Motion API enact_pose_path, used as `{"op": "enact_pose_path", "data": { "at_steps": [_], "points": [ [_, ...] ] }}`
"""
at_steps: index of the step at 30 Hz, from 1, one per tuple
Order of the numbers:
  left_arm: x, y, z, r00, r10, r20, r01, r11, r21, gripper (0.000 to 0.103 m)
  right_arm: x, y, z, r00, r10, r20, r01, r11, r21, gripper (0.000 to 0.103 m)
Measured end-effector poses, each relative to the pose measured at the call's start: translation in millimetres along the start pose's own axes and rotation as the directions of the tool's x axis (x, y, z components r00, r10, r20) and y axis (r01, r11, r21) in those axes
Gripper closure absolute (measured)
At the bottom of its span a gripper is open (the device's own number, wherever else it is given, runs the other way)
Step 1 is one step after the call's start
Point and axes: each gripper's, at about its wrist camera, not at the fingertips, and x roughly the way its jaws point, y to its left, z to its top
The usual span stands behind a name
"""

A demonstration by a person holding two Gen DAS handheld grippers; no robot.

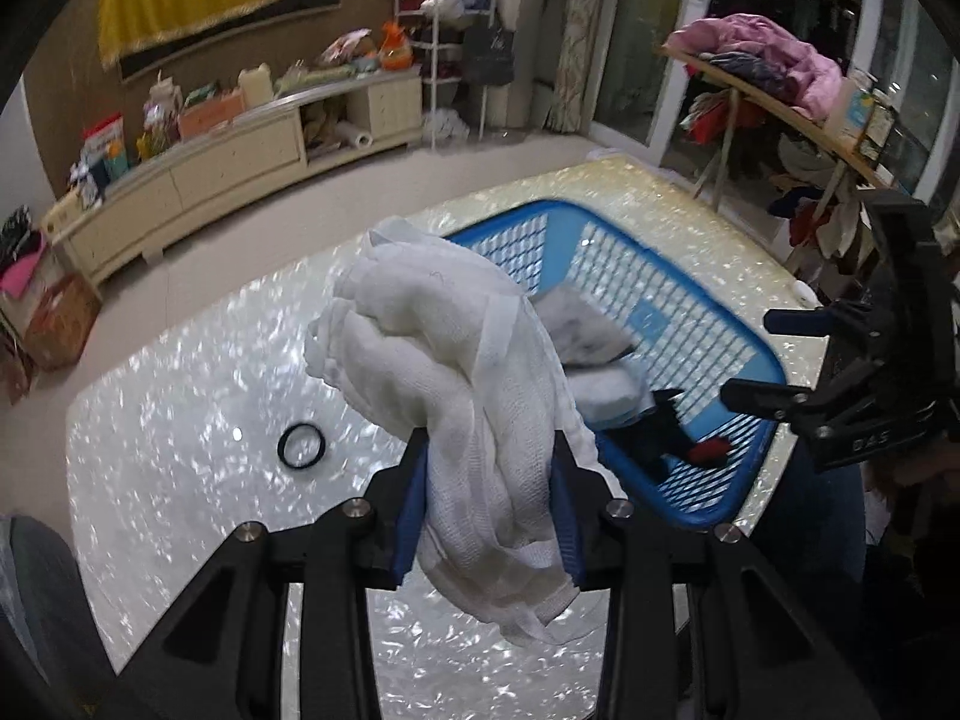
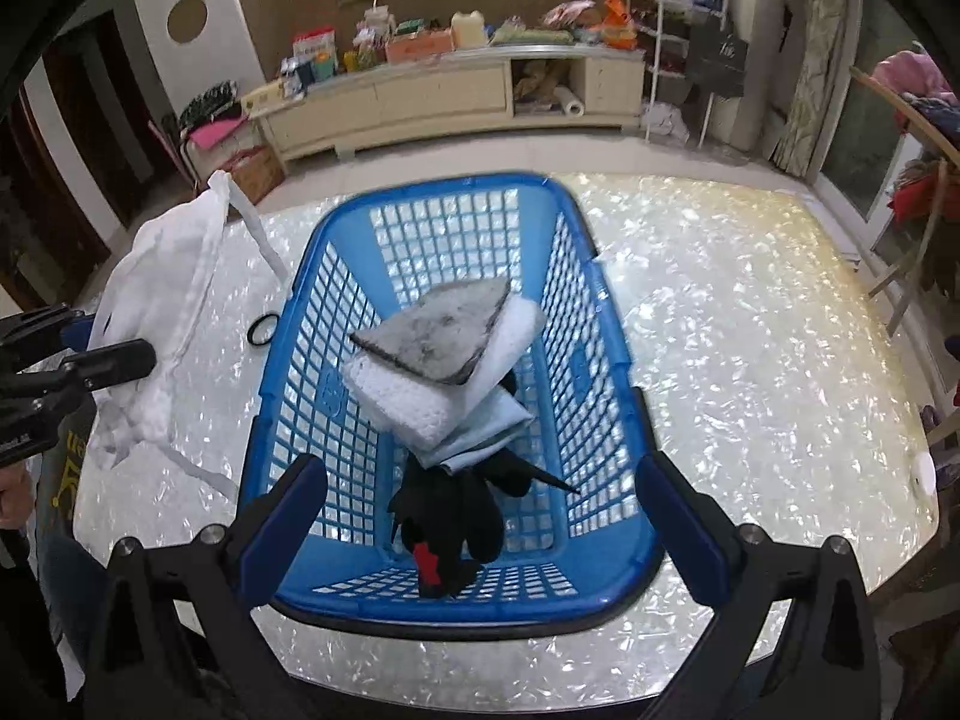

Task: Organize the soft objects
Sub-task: 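Lift the white gauze cloth with the left gripper over the basket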

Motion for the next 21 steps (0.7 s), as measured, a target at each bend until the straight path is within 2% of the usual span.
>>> {"op": "enact_pose_path", "data": {
  "at_steps": [9,14,21],
  "points": [
    [9,-43,34,1.000,-0.016,0.016,0.015,0.998,0.061,0.069,-9,-5,-7,0.999,0.014,0.043,-0.015,1.000,0.015,0.000],
    [19,-58,53,1.000,-0.006,0.025,0.004,0.998,0.068,0.069,-3,-10,-11,0.999,0.023,0.038,-0.024,0.999,0.025,0.000],
    [57,-75,59,0.999,-0.031,-0.022,0.032,0.998,0.054,0.069,1,-32,-15,0.999,0.018,0.038,-0.021,0.997,0.072,0.000]
  ]
}}
